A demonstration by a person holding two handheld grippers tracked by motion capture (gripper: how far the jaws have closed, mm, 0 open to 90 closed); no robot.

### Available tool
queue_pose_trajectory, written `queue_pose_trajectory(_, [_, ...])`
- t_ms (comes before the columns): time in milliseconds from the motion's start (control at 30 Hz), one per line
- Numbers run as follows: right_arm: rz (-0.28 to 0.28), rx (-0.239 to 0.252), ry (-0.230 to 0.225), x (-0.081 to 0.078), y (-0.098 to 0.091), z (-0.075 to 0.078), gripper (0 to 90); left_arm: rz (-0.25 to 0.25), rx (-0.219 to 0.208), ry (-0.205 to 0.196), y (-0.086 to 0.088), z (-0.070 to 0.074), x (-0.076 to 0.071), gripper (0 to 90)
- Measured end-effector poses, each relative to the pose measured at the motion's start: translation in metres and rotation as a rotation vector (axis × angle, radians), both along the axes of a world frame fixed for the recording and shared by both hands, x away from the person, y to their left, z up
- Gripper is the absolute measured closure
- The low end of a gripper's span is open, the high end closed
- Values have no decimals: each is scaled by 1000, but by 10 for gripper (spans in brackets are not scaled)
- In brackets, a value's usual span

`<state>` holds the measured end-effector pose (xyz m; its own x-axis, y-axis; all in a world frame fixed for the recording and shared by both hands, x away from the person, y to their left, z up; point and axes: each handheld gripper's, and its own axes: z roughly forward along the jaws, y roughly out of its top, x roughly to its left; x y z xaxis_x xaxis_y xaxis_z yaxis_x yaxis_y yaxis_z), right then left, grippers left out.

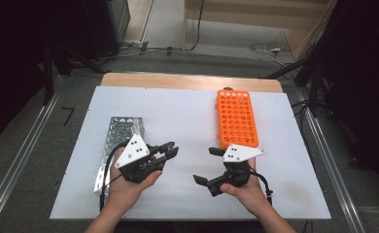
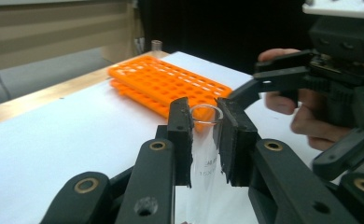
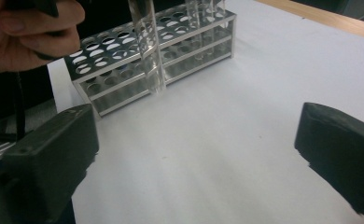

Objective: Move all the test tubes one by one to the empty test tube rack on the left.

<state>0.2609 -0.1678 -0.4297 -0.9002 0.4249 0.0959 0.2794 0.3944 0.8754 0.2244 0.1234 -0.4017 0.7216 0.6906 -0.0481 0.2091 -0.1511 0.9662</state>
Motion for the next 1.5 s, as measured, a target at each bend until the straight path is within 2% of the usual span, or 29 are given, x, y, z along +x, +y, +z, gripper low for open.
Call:
queue_pose_trajectory(467, [-92, 4, -3, 16, -34, -1, 0, 160, -29, -6, 55, 5, 15, 760])
queue_pose_trajectory(800, [-91, 14, -14, 18, -40, -2, 0, 257, -32, -16, 81, 2, 26, 760])
queue_pose_trajectory(1100, [-95, 14, -13, 20, -43, -3, 0, 309, -14, -29, 85, -9, 36, 760])
queue_pose_trajectory(1200, [-100, 14, -10, 19, -43, -3, 0, 321, -20, -24, 86, -14, 39, 760])
queue_pose_trajectory(1500, [-100, 14, -10, 20, -43, -3, 0, 337, 5, -4, 84, -26, 43, 759])
